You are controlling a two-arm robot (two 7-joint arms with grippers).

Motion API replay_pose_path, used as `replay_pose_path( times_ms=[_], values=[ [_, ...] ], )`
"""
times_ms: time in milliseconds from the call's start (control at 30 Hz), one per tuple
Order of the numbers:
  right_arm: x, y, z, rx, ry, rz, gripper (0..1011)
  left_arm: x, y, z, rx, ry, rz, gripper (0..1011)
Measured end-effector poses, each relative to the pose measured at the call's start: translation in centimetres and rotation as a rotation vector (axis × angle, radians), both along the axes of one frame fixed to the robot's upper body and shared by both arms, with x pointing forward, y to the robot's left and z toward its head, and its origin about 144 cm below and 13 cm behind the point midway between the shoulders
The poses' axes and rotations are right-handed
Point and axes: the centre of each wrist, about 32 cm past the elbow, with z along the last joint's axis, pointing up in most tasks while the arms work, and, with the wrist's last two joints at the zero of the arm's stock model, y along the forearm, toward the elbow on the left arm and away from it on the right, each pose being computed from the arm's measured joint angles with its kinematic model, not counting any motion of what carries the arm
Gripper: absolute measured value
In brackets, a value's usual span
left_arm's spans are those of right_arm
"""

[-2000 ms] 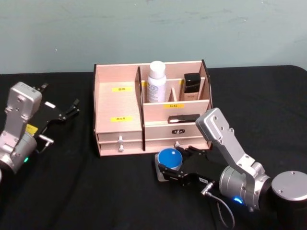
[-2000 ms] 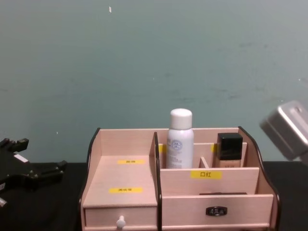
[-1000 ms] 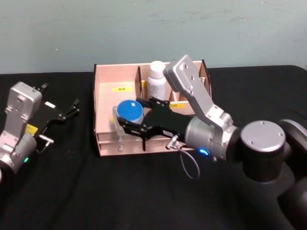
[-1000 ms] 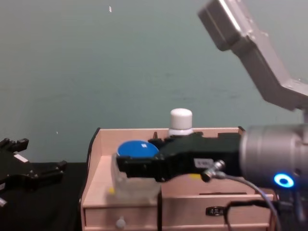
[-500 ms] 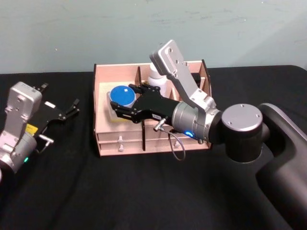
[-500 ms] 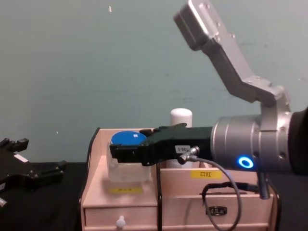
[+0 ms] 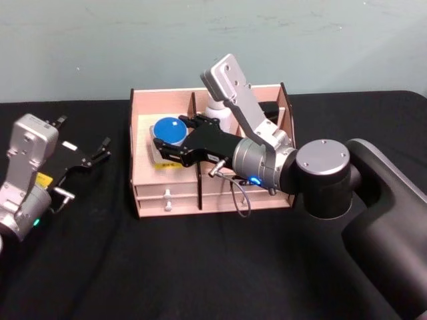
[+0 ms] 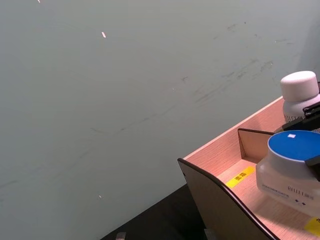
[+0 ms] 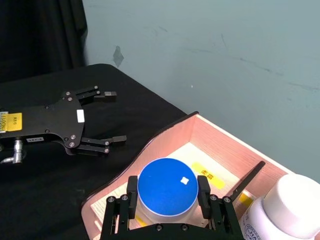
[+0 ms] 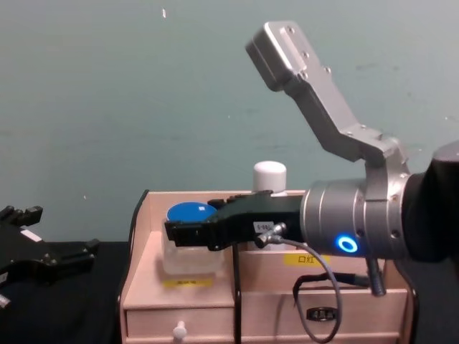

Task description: Pick up the facial cleanser and watermelon frost from the table and place them into the tiered storage box.

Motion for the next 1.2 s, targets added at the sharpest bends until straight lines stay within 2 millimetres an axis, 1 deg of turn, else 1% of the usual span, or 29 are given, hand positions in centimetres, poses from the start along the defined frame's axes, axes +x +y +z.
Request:
replay_pose_path(
  times_ms=[600, 733, 767, 900, 967, 1000, 1200],
  values=[
    [0.4, 0.1, -0.4, -0.009, 0.017, -0.008, 721, 0.0, 0.0, 0.0, 0.000, 0.000, 0.000, 1010],
    [0.3, 0.1, -0.3, -0.009, 0.016, -0.008, 795, 0.0, 0.0, 0.0, 0.000, 0.000, 0.000, 1010],
    [0.3, 0.1, -0.3, -0.009, 0.016, -0.008, 844, 0.0, 0.0, 0.0, 0.000, 0.000, 0.000, 1010],
    [0.3, 0.1, -0.3, -0.008, 0.016, -0.008, 941, 0.0, 0.0, 0.0, 0.000, 0.000, 0.000, 1010],
    [0.3, 0.1, -0.3, -0.008, 0.016, -0.008, 966, 0.0, 0.0, 0.0, 0.000, 0.000, 0.000, 1009],
    [0.2, 0.1, -0.3, -0.003, 0.010, -0.007, 1002, 0.0, 0.0, 0.0, 0.000, 0.000, 0.000, 1010],
    [-0.7, -0.2, 0.3, 0.022, -0.055, -0.006, 1000, 0.0, 0.0, 0.0, 0.000, 0.000, 0.000, 1009]
  ],
)
